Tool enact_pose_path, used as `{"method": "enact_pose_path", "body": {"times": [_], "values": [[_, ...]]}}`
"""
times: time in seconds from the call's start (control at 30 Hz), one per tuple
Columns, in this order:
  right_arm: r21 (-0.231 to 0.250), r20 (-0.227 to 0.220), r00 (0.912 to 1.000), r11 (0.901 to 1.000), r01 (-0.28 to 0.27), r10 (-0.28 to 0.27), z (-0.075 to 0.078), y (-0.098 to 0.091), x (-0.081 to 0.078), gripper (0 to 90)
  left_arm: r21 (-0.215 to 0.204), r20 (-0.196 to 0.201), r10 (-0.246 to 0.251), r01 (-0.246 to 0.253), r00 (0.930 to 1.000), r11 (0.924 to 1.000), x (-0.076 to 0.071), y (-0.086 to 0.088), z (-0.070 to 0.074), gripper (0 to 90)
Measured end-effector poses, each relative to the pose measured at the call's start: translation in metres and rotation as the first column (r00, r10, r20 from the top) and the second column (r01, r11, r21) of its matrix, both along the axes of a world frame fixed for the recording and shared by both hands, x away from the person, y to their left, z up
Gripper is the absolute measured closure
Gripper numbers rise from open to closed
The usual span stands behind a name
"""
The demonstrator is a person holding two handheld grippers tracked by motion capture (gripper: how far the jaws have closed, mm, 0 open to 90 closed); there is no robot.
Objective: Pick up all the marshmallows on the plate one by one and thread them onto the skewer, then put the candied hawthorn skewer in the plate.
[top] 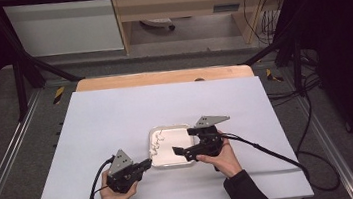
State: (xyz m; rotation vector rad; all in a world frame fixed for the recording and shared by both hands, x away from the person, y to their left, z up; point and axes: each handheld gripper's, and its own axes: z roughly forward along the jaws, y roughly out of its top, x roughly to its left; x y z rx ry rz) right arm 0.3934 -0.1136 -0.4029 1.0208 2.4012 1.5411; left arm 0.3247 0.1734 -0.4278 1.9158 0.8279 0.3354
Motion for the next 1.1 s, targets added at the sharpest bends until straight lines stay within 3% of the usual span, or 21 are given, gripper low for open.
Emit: {"method": "enact_pose_path", "body": {"times": [0.23,0.5,0.73,1.1], "values": [[-0.104,-0.015,0.9997,0.9945,0.017,-0.019,-0.013,-0.024,-0.002,1.7,0.008,-0.024,-0.013,0.013,0.9996,0.9999,0.002,0.002,0.002,89.0],[-0.170,-0.012,0.9985,0.9841,0.051,-0.054,-0.026,-0.060,-0.008,0.8,0.028,-0.056,-0.013,0.014,0.9983,0.9995,0.007,0.005,0.007,88.9],[-0.177,-0.003,0.9978,0.9820,0.064,-0.066,-0.036,-0.093,-0.014,0.7,0.050,-0.070,-0.018,0.021,0.9974,0.9985,0.011,0.004,0.011,88.8],[-0.180,-0.008,0.9901,0.9743,0.136,-0.140,-0.050,-0.135,-0.024,0.7,0.081,-0.093,-0.029,0.037,0.9952,0.9960,0.019,0.001,0.017,88.7]]}}
